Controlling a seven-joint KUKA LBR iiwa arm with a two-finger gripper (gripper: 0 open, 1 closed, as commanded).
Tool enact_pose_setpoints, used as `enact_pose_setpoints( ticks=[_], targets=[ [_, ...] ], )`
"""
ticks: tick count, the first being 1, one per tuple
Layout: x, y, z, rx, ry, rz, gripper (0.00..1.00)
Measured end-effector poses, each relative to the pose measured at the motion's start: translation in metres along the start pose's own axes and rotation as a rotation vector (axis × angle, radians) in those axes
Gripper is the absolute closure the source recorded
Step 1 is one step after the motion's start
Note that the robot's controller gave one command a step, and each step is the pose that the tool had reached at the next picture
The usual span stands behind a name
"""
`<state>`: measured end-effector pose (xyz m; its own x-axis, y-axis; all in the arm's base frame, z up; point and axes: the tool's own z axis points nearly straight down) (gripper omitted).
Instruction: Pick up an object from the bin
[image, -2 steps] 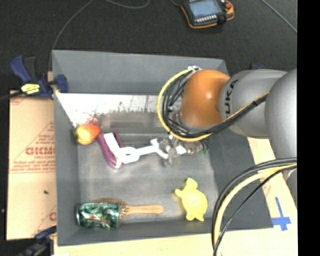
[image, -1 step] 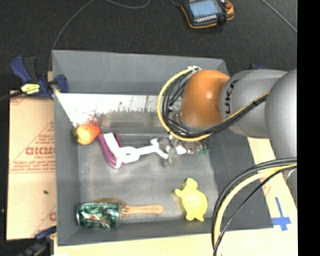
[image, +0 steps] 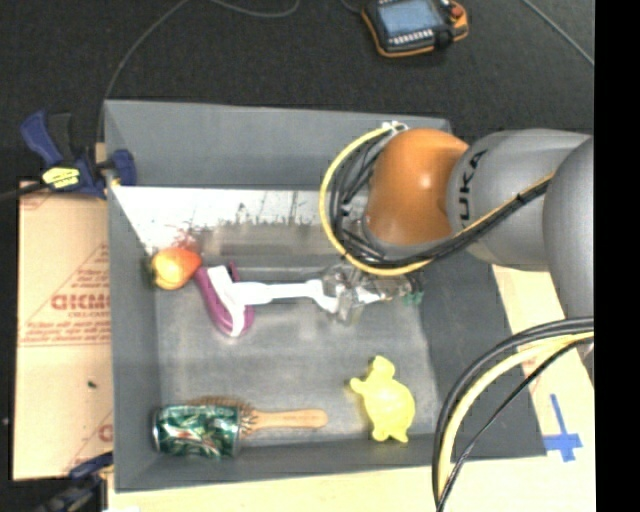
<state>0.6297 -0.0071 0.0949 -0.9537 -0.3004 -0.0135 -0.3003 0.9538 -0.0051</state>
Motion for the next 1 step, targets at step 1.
enact_pose_setpoints(
  ticks=[1],
  targets=[
    [0.0001,-0.0004,-0.0335,0.000,0.000,0.002,1.00]
  ],
)
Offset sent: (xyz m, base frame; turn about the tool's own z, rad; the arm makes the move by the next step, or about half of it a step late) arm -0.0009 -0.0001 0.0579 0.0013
